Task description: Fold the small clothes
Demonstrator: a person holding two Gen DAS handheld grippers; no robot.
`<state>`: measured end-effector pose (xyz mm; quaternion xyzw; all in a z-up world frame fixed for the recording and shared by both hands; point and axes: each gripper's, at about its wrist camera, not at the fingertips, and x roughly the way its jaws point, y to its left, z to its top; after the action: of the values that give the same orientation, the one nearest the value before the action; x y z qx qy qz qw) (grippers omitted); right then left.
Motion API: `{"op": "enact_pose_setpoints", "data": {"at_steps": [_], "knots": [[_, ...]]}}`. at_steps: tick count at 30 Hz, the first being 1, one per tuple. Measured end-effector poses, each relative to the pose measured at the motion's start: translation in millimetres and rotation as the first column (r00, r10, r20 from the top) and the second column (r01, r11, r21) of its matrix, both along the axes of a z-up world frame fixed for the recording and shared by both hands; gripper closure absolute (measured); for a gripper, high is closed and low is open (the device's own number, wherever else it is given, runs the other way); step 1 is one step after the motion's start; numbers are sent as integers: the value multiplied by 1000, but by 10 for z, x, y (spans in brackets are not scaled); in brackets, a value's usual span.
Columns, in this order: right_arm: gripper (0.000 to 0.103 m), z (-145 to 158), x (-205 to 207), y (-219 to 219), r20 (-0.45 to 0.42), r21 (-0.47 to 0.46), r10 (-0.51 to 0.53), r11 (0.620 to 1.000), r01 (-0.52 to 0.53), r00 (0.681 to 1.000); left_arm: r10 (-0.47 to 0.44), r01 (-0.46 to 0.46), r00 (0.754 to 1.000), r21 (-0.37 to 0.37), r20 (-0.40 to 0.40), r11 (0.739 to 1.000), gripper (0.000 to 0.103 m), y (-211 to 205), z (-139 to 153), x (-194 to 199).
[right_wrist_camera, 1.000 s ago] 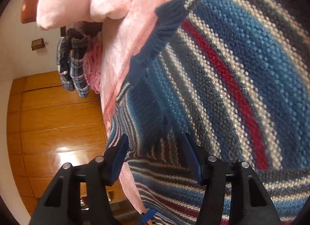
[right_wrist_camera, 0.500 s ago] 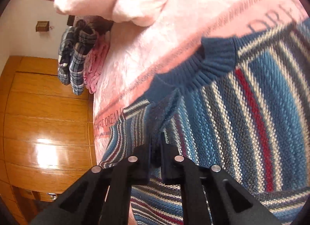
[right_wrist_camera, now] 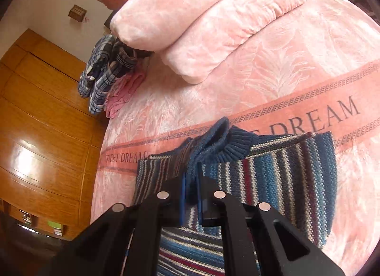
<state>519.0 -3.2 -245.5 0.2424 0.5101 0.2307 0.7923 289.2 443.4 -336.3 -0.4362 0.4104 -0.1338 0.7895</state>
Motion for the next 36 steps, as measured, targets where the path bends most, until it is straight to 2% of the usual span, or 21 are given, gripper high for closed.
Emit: {"op": "enact_pose_setpoints", "data": {"at_steps": [4, 8, 10, 12, 16, 18, 20, 22, 23, 24, 25, 28, 31, 32, 33, 36], "knots": [[96, -387, -73, -175, -60, -18, -14, 1000, 13, 998, 15, -15, 999, -17, 28, 1000, 31, 258, 125, 506], [96, -856, -175, -342, -128, -23, -48, 999, 45, 991, 12, -12, 1000, -21, -3, 1000, 31, 377, 72, 963], [91, -1132, -203, -423, -185, -26, -70, 997, 67, 980, -8, 8, 999, -4, -37, 1000, 31, 379, -5, 1129], [81, -1324, -220, -562, -233, 5, -107, 994, 111, 967, -30, 31, 996, 19, -82, 999, 31, 281, -99, 1296], [74, -1342, -137, -832, -250, 83, -191, 972, 218, 949, -74, 80, 993, 66, -91, 995, 31, 228, -90, 1574], [66, -1371, -38, -813, -279, 99, -167, 974, 202, 946, -94, 99, 991, 49, -97, 994, 28, 211, -114, 1736], [65, -1415, 33, -700, -300, 86, -127, 984, 159, 946, -109, 118, 986, 64, -126, 991, 28, 164, -188, 1875], [69, -1426, 74, -550, -298, 42, -79, 995, 95, 951, -125, 140, 979, 82, -163, 987, 28, 103, -296, 1984], [89, -1405, 76, -487, -285, 15, -57, 998, 64, 957, -133, 153, 972, 91, -193, 984, 28, 71, -371, 2031], [96, -1367, 58, -442, -263, -21, -48, 999, 44, 964, -136, 163, 965, 105, -222, 981, 28, 40, -444, 2075], [97, -1328, 36, -434, -238, -56, -52, 998, 40, 970, -139, 169, 962, 115, -236, 979, 28, 17, -493, 2094], [98, -1299, -26, -440, -206, -114, -70, 992, 47, 976, -138, 170, 966, 132, -220, 977, 28, -5, -446, 2061], [97, -1195, -81, -439, -148, -90, -42, 995, 29, 988, -143, 163, 980, 141, -137, 977, 27, -7, -231, 1937], [91, -1160, -96, -455, -142, -72, -31, 997, 21, 989, -153, 169, 981, 143, -116, 975, 26, -22, -177, 1900], [88, -1115, -121, -504, -136, -78, -42, 996, 32, 990, -166, 181, 980, 144, -109, 973, 25, -43, -155, 1874], [88, -959, -260, -698, -102, -52, -68, 997, 63, 992, -222, 241, 966, 157, -129, 958, 25, -122, -217, 1846]]}}
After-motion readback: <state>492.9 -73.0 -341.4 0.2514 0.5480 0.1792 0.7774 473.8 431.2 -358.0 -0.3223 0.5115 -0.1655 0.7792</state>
